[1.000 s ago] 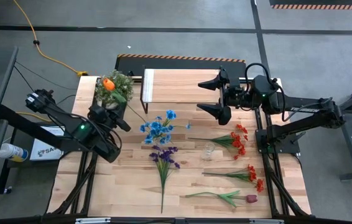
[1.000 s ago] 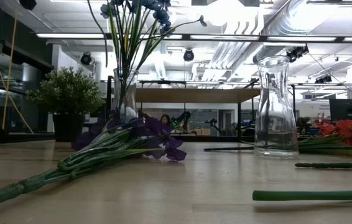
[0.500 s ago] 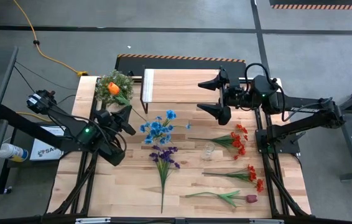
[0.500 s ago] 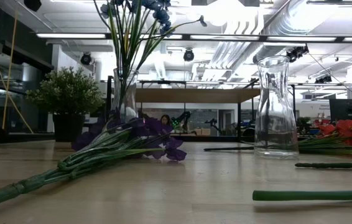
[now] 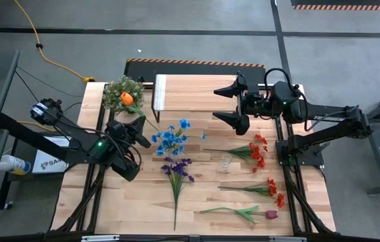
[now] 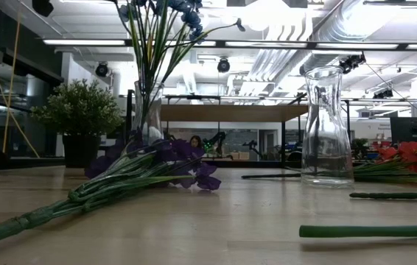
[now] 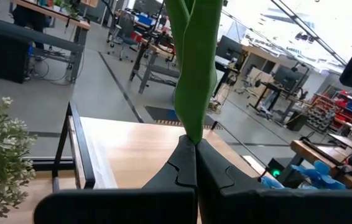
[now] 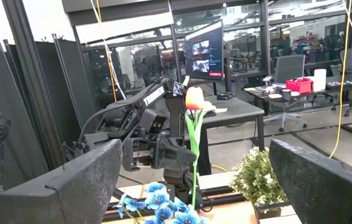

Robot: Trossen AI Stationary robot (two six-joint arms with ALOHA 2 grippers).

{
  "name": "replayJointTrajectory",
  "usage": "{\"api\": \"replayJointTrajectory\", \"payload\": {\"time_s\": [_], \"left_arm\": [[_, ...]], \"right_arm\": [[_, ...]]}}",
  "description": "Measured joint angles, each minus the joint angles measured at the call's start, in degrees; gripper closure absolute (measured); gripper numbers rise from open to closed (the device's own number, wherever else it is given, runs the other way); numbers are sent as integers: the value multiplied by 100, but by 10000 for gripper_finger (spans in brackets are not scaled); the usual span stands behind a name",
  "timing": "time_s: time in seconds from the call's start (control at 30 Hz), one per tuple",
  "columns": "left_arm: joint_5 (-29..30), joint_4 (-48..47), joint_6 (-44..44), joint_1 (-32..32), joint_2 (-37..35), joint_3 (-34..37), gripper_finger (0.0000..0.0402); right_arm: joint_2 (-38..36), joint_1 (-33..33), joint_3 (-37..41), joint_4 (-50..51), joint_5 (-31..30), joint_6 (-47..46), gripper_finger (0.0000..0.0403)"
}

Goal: Pick and place flowers into a vace then onto a shelf
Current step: Put the orange flower into the left transparent vase

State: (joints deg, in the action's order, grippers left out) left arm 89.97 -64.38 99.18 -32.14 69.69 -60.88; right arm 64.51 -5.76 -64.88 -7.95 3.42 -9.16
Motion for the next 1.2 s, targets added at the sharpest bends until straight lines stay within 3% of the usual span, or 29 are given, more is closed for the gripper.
{"api": "replayJointTrajectory", "payload": {"time_s": [0.87,1.2], "left_arm": [[4,-4,-138,-13,431,-4,377],[-246,-10,-281,-13,481,-2,377]], "right_arm": [[0,2,0,-2,4,14,8],[0,0,0,-2,42,15,8]]}}
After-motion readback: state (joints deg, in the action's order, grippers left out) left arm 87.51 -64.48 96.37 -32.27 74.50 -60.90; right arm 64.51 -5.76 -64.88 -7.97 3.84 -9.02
